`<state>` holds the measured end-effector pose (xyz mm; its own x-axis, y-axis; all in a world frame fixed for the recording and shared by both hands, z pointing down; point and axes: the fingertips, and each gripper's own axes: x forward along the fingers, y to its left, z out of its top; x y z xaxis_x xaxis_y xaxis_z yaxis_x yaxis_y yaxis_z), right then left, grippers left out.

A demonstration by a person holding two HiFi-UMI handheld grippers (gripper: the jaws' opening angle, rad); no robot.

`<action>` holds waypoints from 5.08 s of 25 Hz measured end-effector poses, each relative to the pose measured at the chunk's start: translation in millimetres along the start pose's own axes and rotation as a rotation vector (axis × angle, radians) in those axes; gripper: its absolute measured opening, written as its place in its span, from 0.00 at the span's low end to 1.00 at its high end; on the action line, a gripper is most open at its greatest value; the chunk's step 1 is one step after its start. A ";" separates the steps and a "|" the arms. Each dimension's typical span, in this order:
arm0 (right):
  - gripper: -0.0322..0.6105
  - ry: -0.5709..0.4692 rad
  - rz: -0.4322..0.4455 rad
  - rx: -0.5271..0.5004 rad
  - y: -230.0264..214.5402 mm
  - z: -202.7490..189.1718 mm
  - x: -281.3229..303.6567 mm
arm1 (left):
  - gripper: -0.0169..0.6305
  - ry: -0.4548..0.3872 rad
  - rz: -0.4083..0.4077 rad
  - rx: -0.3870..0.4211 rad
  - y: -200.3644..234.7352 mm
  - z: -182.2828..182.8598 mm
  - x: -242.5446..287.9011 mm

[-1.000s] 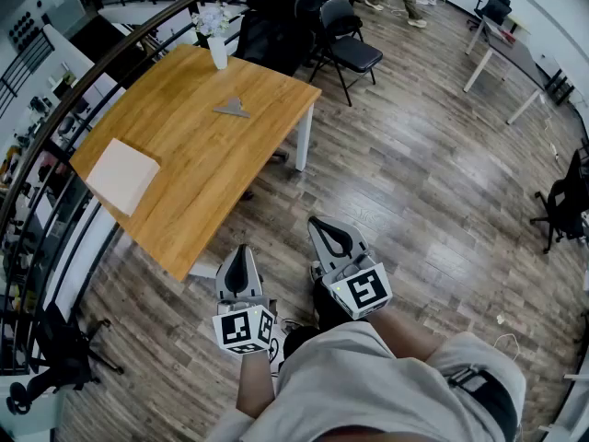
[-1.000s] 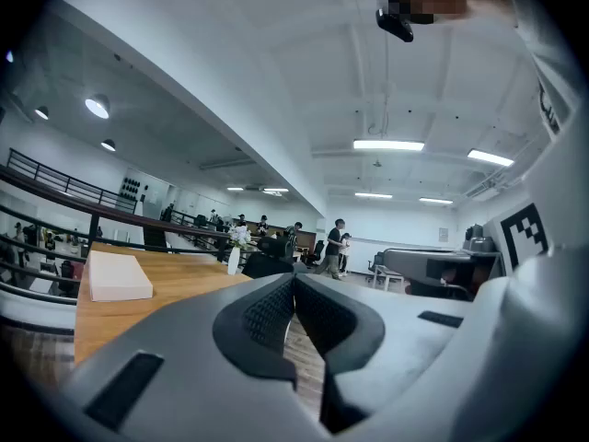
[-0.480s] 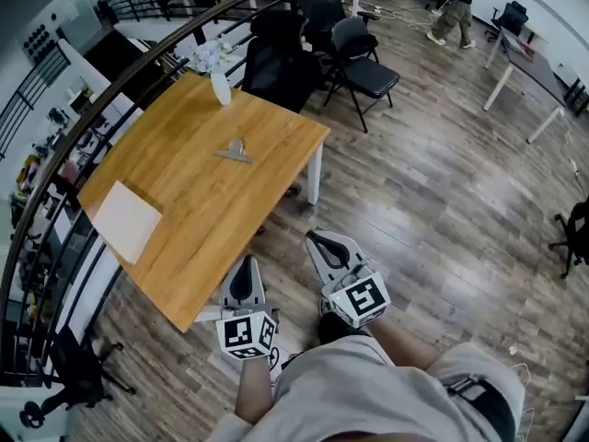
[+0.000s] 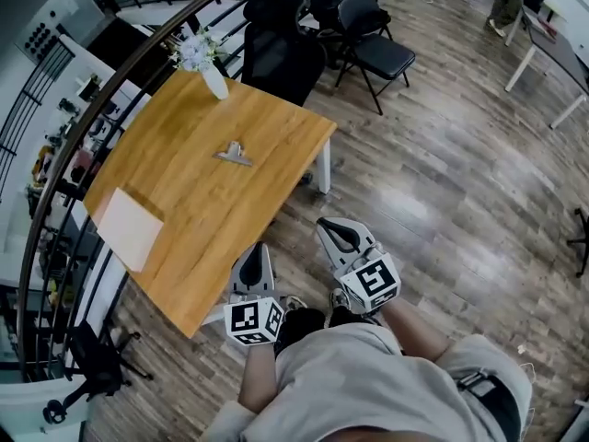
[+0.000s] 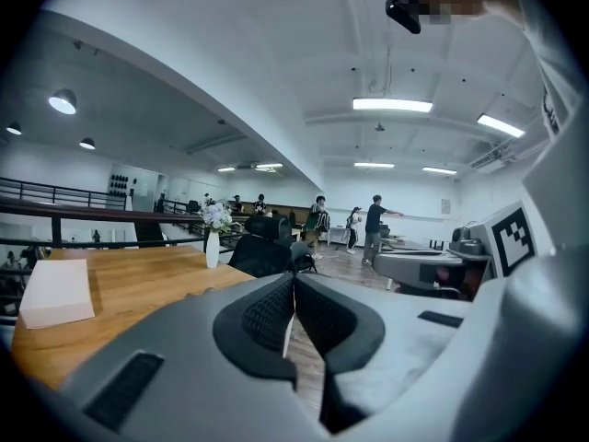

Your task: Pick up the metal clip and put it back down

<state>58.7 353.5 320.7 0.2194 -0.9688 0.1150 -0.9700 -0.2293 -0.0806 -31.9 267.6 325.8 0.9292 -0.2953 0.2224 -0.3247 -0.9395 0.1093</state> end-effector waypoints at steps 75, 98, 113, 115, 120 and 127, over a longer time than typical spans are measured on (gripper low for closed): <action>0.09 0.573 0.554 0.108 -168.1 -238.7 499.9 | 0.50 1.001 0.026 0.199 323.0 -249.1 416.5; 0.09 0.562 0.504 0.076 -171.9 -223.8 499.5 | 0.50 0.935 0.063 0.064 322.3 -244.2 420.1; 0.09 0.442 0.511 0.036 -120.9 -163.3 500.0 | 0.50 0.520 0.253 -0.126 322.9 -140.8 380.1; 0.09 0.417 0.525 0.025 -113.6 -152.0 502.6 | 0.50 0.457 0.292 -0.156 326.4 -124.3 373.2; 0.09 0.345 0.532 0.007 -88.6 -121.3 507.6 | 0.50 0.339 0.380 -0.152 344.0 -79.6 343.4; 0.09 0.213 0.516 -0.002 -70.0 -58.5 500.6 | 0.50 0.185 0.458 -0.093 351.0 -9.1 302.3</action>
<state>230.4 -109.9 441.8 -0.3102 -0.9148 0.2587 -0.9461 0.2705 -0.1779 133.4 -149.9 440.2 0.6435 -0.6299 0.4350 -0.7141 -0.6987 0.0445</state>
